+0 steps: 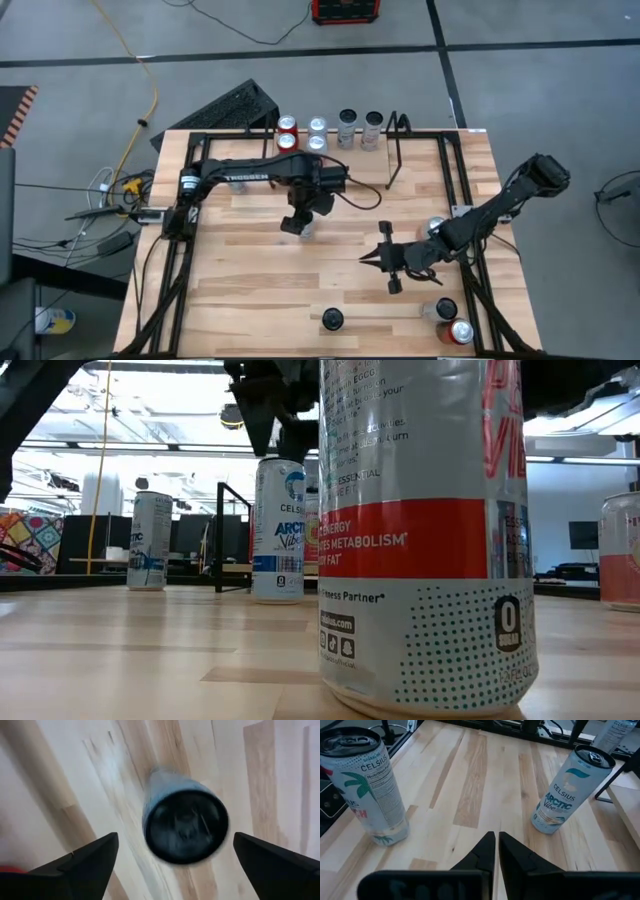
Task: Place canned beverage on shelf
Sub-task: Put the bottom white blue soda can on the shelf and align with other white blue soda can
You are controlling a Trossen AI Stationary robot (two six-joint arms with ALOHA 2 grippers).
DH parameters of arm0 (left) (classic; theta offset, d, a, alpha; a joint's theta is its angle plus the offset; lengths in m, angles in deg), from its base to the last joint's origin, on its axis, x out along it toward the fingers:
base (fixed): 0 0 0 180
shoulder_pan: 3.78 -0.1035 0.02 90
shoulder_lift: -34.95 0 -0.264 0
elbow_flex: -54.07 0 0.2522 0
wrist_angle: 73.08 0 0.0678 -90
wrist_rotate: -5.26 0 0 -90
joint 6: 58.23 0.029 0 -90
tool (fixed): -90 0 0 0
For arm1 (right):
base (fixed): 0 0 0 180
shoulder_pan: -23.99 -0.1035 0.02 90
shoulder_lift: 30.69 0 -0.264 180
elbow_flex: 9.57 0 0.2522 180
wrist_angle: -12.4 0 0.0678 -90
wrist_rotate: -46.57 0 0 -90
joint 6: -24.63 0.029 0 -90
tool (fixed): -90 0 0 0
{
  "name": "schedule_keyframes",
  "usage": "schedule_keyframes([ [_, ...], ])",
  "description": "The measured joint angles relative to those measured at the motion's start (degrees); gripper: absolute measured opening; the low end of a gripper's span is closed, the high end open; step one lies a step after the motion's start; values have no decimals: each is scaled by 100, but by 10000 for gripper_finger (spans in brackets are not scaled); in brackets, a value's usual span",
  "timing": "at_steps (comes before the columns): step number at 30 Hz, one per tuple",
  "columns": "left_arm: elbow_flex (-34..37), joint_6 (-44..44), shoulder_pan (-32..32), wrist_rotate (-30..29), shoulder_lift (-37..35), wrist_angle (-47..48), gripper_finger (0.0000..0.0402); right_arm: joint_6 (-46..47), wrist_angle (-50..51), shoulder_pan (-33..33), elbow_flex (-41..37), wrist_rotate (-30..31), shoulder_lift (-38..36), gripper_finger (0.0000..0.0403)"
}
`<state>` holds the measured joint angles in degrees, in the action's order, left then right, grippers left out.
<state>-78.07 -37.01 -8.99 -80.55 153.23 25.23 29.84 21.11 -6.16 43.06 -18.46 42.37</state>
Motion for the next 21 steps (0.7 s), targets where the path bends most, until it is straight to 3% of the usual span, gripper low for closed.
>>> schedule_keyframes([
  [5,-896,-470,-119,-16,-48,538,378,53,-32,2,0,0,1,49],
  [10,-1051,-1139,-149,-106,-684,537,378,85,-46,1,2,6,4,49],
  [16,-249,-1669,-68,-200,-2061,512,378,85,-210,116,4,87,4,49],
  [21,1556,-2117,195,-213,-3845,-644,379,85,-517,268,4,81,4,49],
])
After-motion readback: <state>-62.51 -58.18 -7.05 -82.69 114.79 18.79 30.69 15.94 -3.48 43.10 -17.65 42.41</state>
